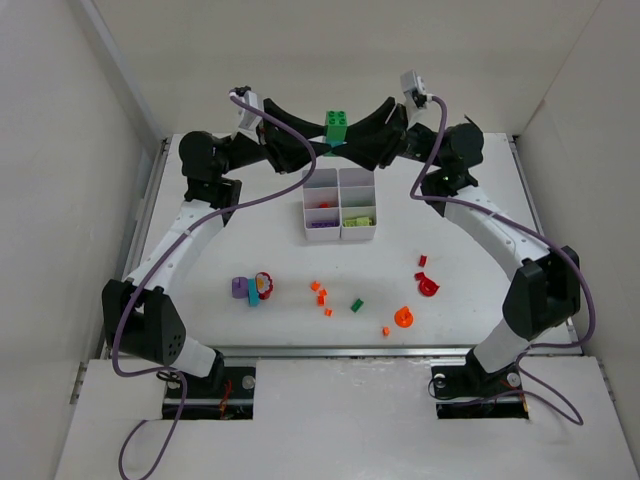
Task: Sort the legos into containers by color
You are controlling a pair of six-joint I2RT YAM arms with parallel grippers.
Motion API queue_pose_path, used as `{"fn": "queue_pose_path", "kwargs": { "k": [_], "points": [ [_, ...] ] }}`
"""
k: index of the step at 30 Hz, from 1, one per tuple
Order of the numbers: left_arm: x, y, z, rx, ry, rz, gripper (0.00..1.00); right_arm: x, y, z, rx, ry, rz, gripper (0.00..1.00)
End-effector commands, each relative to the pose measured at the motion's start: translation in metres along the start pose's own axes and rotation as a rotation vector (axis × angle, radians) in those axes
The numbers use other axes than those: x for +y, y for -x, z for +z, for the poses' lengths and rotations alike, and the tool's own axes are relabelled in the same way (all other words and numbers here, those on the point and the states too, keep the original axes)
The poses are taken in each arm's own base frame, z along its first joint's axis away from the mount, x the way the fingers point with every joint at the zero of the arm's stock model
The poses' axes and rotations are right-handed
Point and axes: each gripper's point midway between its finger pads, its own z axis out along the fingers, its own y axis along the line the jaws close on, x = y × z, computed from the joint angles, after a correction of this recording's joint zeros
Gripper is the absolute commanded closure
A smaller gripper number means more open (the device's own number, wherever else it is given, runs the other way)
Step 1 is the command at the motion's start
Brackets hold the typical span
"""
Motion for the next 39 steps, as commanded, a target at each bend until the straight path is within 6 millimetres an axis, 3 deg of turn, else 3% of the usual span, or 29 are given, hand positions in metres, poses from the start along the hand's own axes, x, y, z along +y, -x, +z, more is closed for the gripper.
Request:
{"fn": "queue_pose_path", "kwargs": {
  "k": [1,3,5,7,12,14,15,16,17,21,23,29,32,39],
  "points": [
    [-0.009,0.017,-0.001,-0.022,-0.026,0.073,1.0,0.018,0.019,0.0,-0.013,0.032,-0.06,0.69],
    [-0.01,0.016,-0.001,-0.017,-0.034,0.073,1.0,0.016,0.018,-0.003,-0.002,0.029,-0.055,0.32],
    [-0.01,0.01,-0.002,0.003,-0.035,0.042,1.0,0.019,0.012,-0.005,0.025,0.053,-0.044,0.14],
    [-0.009,0.002,-0.007,0.04,-0.038,0.009,1.0,0.013,0.011,-0.011,0.039,0.038,-0.036,0.09],
    [0.004,-0.036,-0.028,0.132,0.003,-0.035,1.0,0.007,0.007,-0.034,0.055,-0.034,-0.041,0.11],
    [0.007,-0.058,-0.034,0.182,0.011,-0.046,1.0,0.004,0.001,-0.037,0.091,-0.055,-0.061,0.15],
    [0.009,-0.059,-0.038,0.194,0.023,-0.03,1.0,-0.001,0.002,-0.037,0.102,-0.078,-0.073,0.15],
    [0.01,-0.065,-0.04,0.209,0.025,-0.024,1.0,-0.01,-0.012,-0.041,0.151,-0.127,-0.016,0.15],
    [0.012,-0.076,-0.044,0.241,0.028,-0.009,1.0,-0.017,-0.006,-0.04,0.171,-0.14,-0.109,0.15],
    [0.015,-0.098,-0.054,0.329,0.052,-0.021,1.0,-0.023,-0.026,-0.036,0.298,-0.183,-0.151,0.15],
    [0.017,-0.104,-0.058,0.358,0.037,0.042,1.0,-0.027,-0.032,-0.041,0.333,-0.214,-0.137,0.15],
    [0.015,-0.12,-0.067,0.424,0.011,0.079,1.0,-0.036,-0.088,-0.035,0.635,-0.221,-0.251,0.09],
    [0.01,-0.121,-0.067,0.421,-0.024,0.094,1.0,-0.038,-0.097,-0.036,0.677,-0.204,-0.215,0.09],
    [0.003,-0.13,-0.073,0.444,-0.062,0.115,1.0,-0.017,-0.108,-0.04,0.691,-0.071,-0.225,0.16]
  ]
}}
